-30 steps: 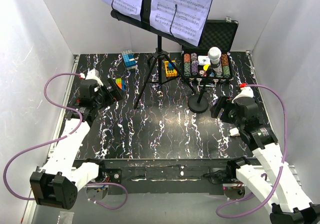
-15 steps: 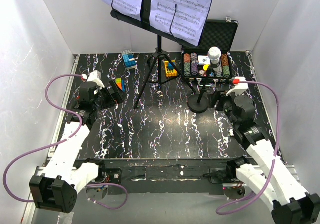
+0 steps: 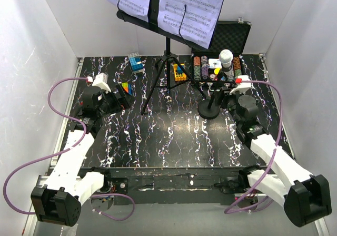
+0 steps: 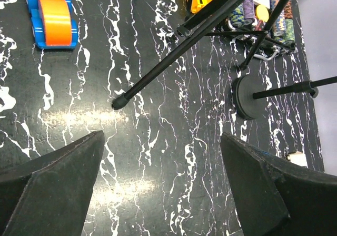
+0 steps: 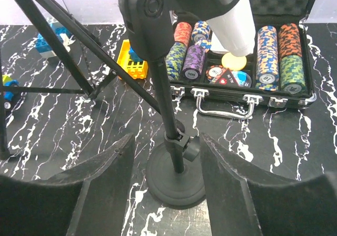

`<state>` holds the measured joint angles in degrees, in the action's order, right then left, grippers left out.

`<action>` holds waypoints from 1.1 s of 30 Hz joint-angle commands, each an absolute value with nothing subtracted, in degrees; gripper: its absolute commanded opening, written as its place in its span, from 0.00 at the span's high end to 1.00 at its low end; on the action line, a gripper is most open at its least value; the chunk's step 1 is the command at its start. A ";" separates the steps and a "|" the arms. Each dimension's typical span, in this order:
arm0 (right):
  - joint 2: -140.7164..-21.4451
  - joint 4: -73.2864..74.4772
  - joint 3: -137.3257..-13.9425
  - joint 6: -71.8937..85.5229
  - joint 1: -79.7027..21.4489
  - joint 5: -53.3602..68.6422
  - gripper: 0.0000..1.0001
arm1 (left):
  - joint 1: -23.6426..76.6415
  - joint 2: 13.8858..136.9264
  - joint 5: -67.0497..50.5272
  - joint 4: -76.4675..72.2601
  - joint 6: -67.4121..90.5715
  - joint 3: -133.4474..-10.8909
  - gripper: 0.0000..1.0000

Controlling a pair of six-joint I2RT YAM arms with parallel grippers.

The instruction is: Pack up the instrument practice props

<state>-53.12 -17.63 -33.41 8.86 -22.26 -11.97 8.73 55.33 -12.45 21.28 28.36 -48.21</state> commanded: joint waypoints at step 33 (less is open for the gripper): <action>-64.87 -31.38 -38.94 8.79 -22.68 -15.82 0.87 | 8.79 53.26 -16.17 19.78 29.71 -46.84 0.10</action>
<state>-66.61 -27.79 -37.08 8.80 -22.63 -14.92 8.75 53.91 -15.51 20.27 29.02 -47.07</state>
